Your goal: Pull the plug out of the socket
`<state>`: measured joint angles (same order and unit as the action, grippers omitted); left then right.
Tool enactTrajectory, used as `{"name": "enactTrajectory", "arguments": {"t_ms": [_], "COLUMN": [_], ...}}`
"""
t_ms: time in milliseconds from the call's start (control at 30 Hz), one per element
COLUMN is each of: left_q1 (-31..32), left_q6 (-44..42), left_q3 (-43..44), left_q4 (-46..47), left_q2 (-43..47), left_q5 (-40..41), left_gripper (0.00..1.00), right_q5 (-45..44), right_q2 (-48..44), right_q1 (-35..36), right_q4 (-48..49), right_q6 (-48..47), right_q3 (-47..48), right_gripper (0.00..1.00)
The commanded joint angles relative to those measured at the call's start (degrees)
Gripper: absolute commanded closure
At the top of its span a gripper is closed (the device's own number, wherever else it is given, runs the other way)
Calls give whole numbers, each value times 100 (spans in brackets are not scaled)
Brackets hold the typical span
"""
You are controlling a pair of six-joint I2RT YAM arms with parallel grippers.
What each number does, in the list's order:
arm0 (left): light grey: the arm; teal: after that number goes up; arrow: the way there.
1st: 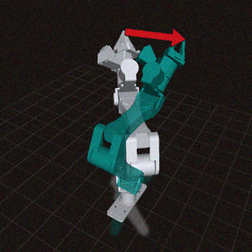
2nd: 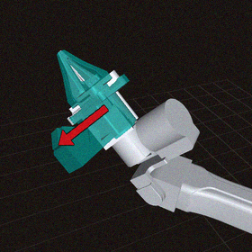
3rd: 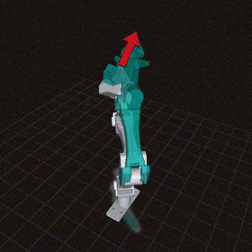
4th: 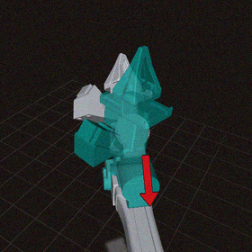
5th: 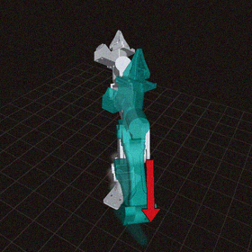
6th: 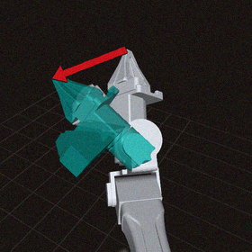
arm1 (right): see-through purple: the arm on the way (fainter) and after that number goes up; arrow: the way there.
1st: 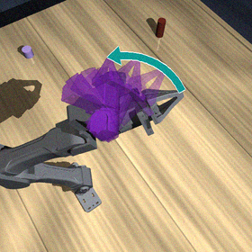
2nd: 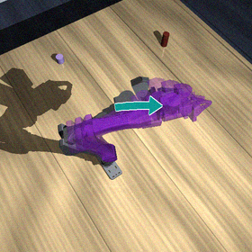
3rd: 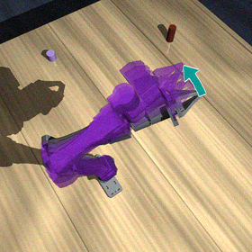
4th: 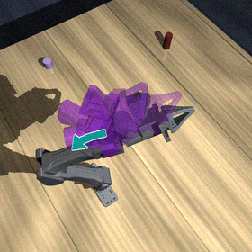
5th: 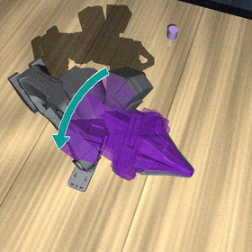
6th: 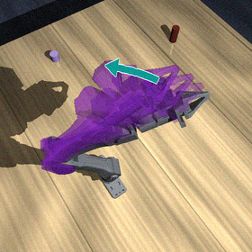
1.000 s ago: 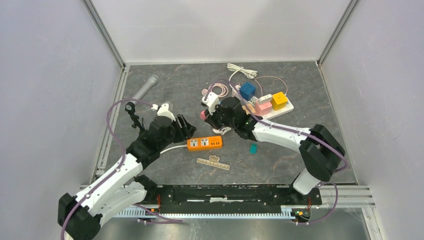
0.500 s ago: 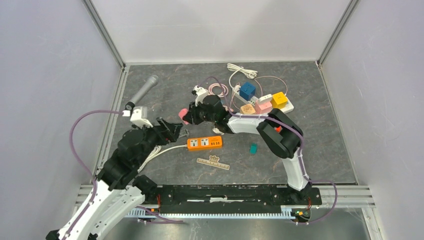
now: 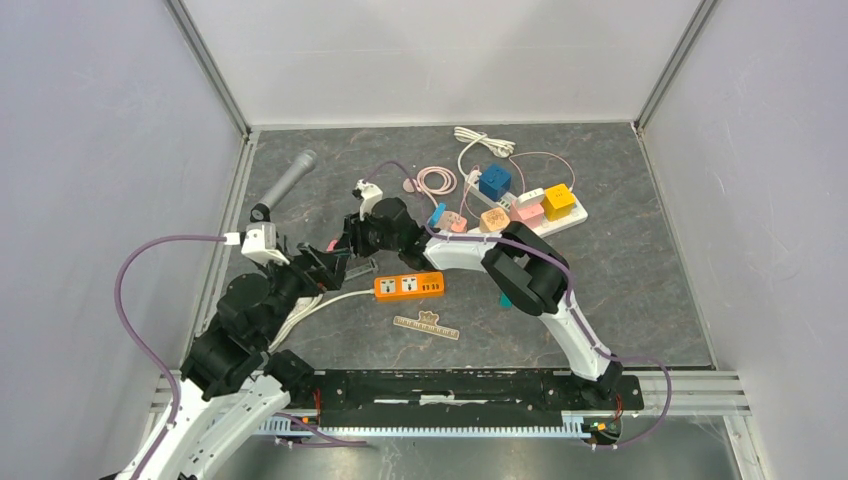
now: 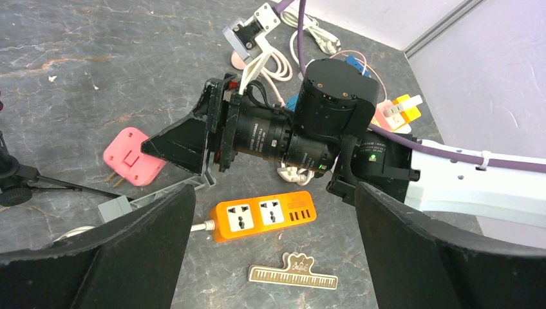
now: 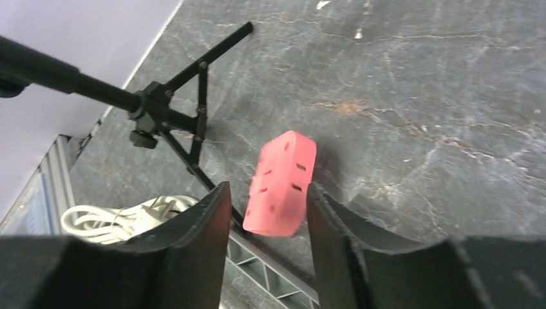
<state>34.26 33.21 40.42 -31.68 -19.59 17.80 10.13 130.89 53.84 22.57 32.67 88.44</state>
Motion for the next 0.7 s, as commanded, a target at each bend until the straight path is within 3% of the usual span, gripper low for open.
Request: {"name": "enactTrajectory", "arguments": {"t_ms": [0,300,500,600,667], "left_q1": [7,6,4,2,10], "left_q6": [-313,-576,-694,-740,-737], "left_q3": [266,640,919,1002,978], "left_q4": [-146,-587,-942,-979,-875], "left_q2": [-77,-128,-335,-402,-420], "left_q5": [-22,224,162,18,-130], "left_gripper": [0,0,0,0,0], "right_q5": [-578,-1306,-2142,-2568,-2505], "right_q2": [-29,-1023,-2452,-3068,-3360], "right_q1": [-50,-74,-116,-208,-322], "right_q4": [-454,-1246,-1739,-2598,-3209], "right_q6": [-251,-1210,-1633,-1347,-1352], "right_q3": [313,205,-892,-1276,-1400], "right_gripper": [46,40,31,29,20]}}
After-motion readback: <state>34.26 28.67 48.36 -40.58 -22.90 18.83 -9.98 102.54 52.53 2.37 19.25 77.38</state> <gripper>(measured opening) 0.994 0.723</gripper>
